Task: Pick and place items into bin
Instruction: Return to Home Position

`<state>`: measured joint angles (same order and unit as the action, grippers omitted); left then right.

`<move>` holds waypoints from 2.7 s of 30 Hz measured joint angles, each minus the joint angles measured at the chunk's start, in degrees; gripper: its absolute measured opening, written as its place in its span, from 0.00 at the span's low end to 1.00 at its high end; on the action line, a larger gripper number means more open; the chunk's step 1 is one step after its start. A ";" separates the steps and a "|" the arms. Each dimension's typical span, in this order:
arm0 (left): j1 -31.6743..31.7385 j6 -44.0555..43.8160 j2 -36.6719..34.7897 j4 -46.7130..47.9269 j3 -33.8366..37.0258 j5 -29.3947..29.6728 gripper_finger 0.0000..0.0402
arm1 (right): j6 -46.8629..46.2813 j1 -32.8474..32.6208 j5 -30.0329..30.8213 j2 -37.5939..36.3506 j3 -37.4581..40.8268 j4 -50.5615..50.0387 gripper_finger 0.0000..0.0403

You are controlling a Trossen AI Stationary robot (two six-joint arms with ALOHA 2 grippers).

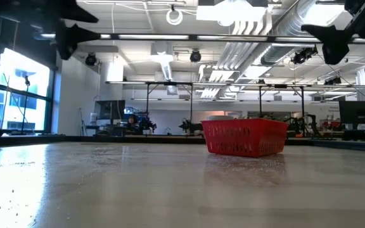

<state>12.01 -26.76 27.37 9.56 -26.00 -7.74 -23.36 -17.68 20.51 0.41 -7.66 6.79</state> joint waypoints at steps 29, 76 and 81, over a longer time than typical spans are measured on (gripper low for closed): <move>-0.02 -4.50 -24.80 -5.96 23.44 14.75 0.52 | 1.43 5.42 2.81 0.42 6.97 -2.66 0.75; -0.02 -4.70 -24.56 -5.75 23.41 14.40 0.52 | 1.36 5.42 3.13 1.15 6.93 -3.08 0.75; -0.02 -4.70 -24.56 -5.75 23.41 14.39 0.52 | 1.36 5.42 3.13 1.15 6.93 -3.08 0.75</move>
<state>11.99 -31.46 2.81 3.81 -2.59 6.64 -22.00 -12.25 23.64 1.56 -0.73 3.70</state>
